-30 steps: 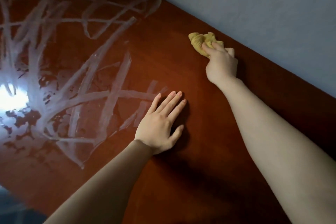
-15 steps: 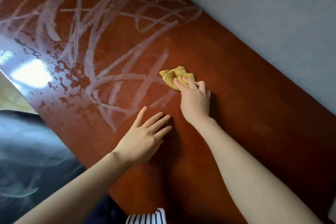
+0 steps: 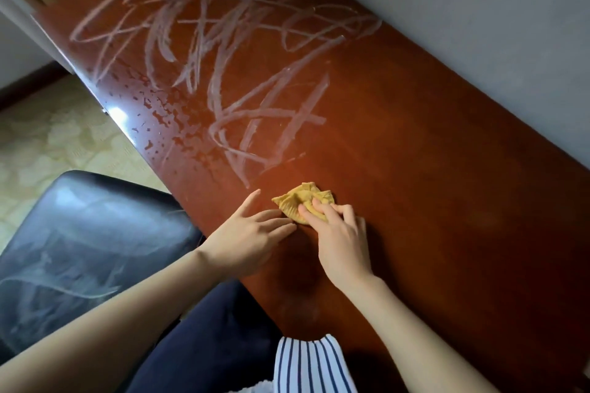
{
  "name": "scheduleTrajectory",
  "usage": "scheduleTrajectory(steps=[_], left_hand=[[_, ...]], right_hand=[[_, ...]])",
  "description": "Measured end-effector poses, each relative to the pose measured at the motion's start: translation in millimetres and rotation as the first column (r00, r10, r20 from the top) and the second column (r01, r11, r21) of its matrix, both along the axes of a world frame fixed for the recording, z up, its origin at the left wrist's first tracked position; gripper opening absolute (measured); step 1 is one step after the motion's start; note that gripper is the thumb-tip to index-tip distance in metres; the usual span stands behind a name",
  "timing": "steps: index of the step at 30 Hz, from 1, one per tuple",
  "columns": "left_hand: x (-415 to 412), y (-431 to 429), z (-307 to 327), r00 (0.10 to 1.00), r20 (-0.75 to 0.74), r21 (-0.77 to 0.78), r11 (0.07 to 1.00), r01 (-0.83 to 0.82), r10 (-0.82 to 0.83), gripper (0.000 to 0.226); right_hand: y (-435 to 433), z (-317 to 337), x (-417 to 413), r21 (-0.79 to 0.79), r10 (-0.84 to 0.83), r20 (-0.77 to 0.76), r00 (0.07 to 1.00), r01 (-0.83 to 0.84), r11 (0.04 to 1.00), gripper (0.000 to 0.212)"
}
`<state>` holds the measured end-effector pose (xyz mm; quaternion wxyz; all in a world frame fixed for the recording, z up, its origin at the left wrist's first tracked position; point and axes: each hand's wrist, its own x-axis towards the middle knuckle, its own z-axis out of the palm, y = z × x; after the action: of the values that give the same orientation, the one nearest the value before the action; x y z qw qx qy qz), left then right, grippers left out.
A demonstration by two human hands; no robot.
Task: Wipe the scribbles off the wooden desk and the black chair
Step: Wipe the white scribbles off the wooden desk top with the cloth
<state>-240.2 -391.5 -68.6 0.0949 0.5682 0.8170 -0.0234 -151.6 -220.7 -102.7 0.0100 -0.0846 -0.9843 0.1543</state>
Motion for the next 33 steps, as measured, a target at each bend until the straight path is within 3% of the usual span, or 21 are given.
scheduleTrajectory(steps=[4, 7, 10, 13, 16, 19, 22, 26, 29, 33], left_hand=[[20, -19, -6, 0.999, 0.028, 0.036, 0.999, 0.016, -0.017, 0.042], [23, -31, -5, 0.998, 0.048, 0.056, 0.997, -0.049, 0.047, 0.043], [15, -52, -1, 0.990, 0.009, 0.064, 0.988, -0.139, 0.139, 0.041], [-2, -80, 1, 0.960, 0.009, -0.047, 0.959, -0.279, 0.280, 0.066], [-19, -105, 5, 0.909, -0.004, -0.141, 0.900, -0.413, 0.417, 0.083], [-39, -129, 7, 0.874, 0.027, -0.256, 0.849, -0.463, 0.485, 0.079], [-60, -142, 9, 0.845, 0.069, -0.271, 0.825, -0.496, 0.531, 0.081], [-86, -150, 10, 0.843, 0.104, -0.267, 0.831, -0.488, 0.529, 0.088], [-101, -143, 11, 0.852, 0.068, -0.236, 0.838, -0.492, 0.520, 0.095], [-121, -135, 6, 0.794, 0.066, -0.280, 0.775, -0.567, 0.605, 0.117]], right_hand=[[10, -2, 25, 0.051, 0.142, -0.097, 0.985, -0.138, 0.989, 0.053], [31, 1, 26, 0.101, 0.238, -0.080, 0.968, -0.229, 0.968, 0.053], [42, 5, 15, 0.128, 0.212, -0.057, 0.976, -0.203, 0.971, 0.059], [43, 9, -9, 0.120, 0.060, -0.036, 0.998, -0.055, 0.991, 0.054], [30, 10, -42, 0.085, -0.206, 0.030, 0.978, 0.203, 0.976, 0.042], [3, 7, -73, -0.041, -0.541, 0.051, 0.840, 0.543, 0.839, 0.043], [-31, 6, -90, -0.073, -0.678, 0.073, 0.731, 0.682, 0.728, 0.044], [-94, 4, -89, -0.060, -0.639, 0.057, 0.767, 0.641, 0.765, 0.049], [-135, -7, -76, -0.065, -0.519, 0.001, 0.855, 0.518, 0.853, 0.047], [-166, -18, -49, -0.157, -0.329, 0.008, 0.944, 0.326, 0.932, 0.040]])
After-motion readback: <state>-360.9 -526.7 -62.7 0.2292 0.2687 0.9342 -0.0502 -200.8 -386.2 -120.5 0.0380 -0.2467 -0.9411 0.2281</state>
